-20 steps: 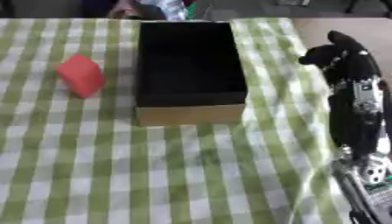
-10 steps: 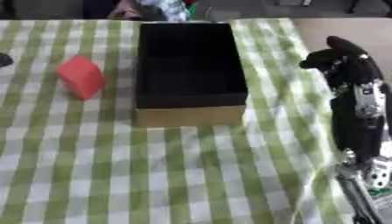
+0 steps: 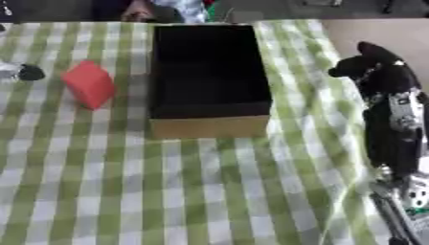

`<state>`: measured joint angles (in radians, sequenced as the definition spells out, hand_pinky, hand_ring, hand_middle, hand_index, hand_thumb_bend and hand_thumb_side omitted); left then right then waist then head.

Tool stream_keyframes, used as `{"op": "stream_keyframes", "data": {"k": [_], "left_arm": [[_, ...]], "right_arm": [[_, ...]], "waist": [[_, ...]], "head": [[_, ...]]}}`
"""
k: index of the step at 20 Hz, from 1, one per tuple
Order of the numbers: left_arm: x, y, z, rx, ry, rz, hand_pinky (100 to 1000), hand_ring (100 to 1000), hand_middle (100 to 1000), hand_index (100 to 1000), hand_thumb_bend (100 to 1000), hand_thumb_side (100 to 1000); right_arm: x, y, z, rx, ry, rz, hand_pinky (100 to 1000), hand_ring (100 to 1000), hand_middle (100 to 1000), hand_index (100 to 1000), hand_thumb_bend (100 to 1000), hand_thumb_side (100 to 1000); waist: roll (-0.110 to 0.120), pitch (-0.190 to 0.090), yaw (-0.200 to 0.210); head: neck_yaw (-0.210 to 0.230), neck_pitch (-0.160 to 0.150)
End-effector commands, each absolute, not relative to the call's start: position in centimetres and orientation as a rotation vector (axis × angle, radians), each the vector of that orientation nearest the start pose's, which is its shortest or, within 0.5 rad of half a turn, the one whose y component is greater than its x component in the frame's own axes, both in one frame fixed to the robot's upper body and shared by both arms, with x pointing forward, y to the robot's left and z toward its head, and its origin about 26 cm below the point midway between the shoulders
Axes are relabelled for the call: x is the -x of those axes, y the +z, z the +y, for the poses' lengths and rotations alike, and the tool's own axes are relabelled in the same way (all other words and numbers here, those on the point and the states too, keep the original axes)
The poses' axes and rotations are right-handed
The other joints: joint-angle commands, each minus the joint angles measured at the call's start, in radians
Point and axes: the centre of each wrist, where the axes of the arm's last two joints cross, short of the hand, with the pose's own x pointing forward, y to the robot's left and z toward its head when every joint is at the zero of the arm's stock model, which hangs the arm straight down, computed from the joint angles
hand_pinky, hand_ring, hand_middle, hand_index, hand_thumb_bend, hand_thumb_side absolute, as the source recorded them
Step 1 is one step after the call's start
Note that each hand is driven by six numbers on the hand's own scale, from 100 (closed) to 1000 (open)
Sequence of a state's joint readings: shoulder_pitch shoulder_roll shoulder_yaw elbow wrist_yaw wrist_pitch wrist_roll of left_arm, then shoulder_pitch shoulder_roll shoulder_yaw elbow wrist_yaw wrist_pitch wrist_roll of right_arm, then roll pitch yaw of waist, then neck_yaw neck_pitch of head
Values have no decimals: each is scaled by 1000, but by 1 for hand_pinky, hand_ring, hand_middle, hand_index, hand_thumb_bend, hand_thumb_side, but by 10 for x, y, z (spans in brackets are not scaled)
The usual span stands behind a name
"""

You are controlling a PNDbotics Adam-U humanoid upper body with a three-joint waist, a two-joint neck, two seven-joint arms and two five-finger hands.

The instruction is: Pick up objects on the table and place them in the box.

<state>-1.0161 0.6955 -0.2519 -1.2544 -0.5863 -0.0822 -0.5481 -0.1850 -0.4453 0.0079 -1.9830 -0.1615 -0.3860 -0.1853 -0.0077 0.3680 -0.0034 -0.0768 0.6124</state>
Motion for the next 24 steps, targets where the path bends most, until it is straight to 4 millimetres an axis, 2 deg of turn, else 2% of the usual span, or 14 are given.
{"op": "stream_keyframes", "data": {"k": [1, 4, 5, 13, 24], "left_arm": [[-434, 338, 283, -889, -1539, -1521, 830, 912, 948, 994, 894, 847], [-436, 338, 277, -869, -1557, -1456, 826, 908, 937, 993, 992, 901], [-437, 337, 276, -867, -1567, -1434, 821, 904, 926, 989, 1000, 928], [-440, 333, 268, -873, -1640, -1312, 797, 886, 825, 1000, 1000, 977], [-452, 321, 262, -897, -1654, -1208, 748, 875, 810, 1000, 1000, 1000]], "right_arm": [[-287, 183, -288, 87, 205, -2557, 836, 666, 633, 829, 100, 881], [-287, 183, -287, 85, 207, -2552, 837, 666, 632, 827, 100, 880], [-287, 183, -287, 85, 206, -2551, 837, 666, 632, 826, 100, 880], [-287, 183, -287, 87, 206, -2541, 837, 667, 625, 820, 100, 880], [-288, 182, -285, 85, 198, -2534, 840, 668, 620, 813, 100, 884]], "waist": [[18, -12, -3], [21, -12, -6], [22, -13, -6], [27, -19, -10], [37, -21, -20]], "head": [[6, -5], [7, -3], [8, -3], [11, 1], [22, 9]]}}
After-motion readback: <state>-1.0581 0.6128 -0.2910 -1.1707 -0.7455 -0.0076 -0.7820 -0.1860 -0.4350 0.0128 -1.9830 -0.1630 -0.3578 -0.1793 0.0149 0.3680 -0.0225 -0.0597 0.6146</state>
